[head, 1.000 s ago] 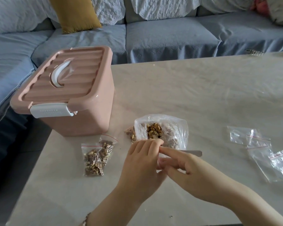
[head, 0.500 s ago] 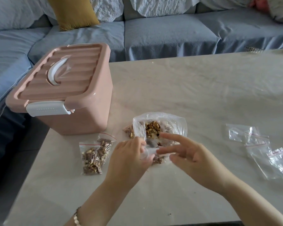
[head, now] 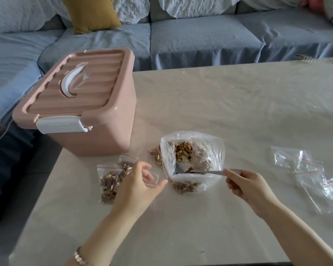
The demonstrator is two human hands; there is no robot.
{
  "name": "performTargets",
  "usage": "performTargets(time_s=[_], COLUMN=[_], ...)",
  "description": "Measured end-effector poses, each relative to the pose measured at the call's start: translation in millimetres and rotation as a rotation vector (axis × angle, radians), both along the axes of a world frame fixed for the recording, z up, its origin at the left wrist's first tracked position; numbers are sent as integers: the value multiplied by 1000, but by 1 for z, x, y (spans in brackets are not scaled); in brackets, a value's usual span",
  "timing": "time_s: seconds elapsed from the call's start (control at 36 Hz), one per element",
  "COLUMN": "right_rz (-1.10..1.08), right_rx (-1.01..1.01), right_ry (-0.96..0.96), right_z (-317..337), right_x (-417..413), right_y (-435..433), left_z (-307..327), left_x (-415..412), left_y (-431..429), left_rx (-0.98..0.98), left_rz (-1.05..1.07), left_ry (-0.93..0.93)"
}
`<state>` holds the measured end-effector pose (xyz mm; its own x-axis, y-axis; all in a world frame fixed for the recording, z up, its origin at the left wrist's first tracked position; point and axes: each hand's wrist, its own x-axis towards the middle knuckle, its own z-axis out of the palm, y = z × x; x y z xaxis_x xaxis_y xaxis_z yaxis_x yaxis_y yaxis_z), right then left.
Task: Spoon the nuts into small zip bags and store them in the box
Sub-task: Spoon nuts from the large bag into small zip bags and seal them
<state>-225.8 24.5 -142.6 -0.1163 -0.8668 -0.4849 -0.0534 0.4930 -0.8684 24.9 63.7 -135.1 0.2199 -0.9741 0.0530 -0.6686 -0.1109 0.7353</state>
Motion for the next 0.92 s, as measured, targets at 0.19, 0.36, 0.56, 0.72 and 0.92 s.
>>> performTargets(time_s=[0.19, 0.36, 0.56, 0.72, 0.92], right_rz=[111, 116, 242, 267, 56], right_rx=[-299, -766, -1018, -857, -475], right_ry=[208, 550, 881, 737, 345], right_z=[16, 34, 29, 10, 1], right_x=[21, 18, 23, 32, 34], right_y=[4, 10, 0, 6, 15], left_z=[-7, -13, -8, -8, -5], left_x=[-4, -6, -6, -3, -2], left_y=[-1, 1, 3, 6, 5], left_rx=[74, 121, 102, 14, -38], left_rz=[2, 23, 56, 36, 95], left_ry=[121, 141, 198, 220, 199])
